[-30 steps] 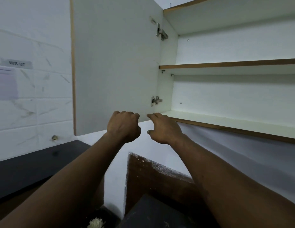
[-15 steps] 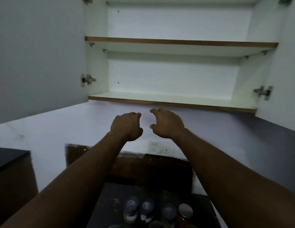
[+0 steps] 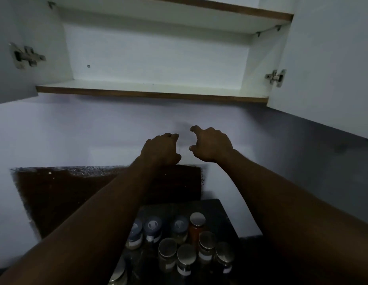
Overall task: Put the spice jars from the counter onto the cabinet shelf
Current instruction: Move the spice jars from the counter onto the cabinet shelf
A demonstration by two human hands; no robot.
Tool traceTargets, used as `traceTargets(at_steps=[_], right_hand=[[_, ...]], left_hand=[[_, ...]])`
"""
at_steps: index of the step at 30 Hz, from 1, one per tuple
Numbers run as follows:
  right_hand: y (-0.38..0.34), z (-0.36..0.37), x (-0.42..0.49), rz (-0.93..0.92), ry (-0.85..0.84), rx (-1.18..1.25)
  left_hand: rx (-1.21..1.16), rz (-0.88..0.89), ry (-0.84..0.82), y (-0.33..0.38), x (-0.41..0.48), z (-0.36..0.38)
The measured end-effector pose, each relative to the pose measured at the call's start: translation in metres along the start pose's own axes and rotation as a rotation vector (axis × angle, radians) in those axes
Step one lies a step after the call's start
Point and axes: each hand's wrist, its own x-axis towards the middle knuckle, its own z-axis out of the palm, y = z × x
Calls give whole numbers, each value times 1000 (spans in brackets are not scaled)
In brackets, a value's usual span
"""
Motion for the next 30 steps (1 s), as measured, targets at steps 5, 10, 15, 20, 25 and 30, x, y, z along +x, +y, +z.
traceTargets(at_steps=[5, 10, 15, 20, 25, 30], right_hand=[[3, 16, -14, 49, -32, -5], [3, 41, -35, 91, -95, 5], [17, 85, -63, 107, -150, 36], [42, 142, -81, 155, -238, 73], [65, 208, -99, 189, -364, 151], [96, 282, -121, 217, -606, 228]], left_hand=[[-40, 43, -39, 2, -1, 22], [-78, 78, -111, 8, -14, 51], [-142, 123, -186, 18, -30, 96], [-143, 88, -285, 29, -36, 151], [-129, 17, -441, 32, -35, 211], [-206, -35, -614, 54, -40, 278]])
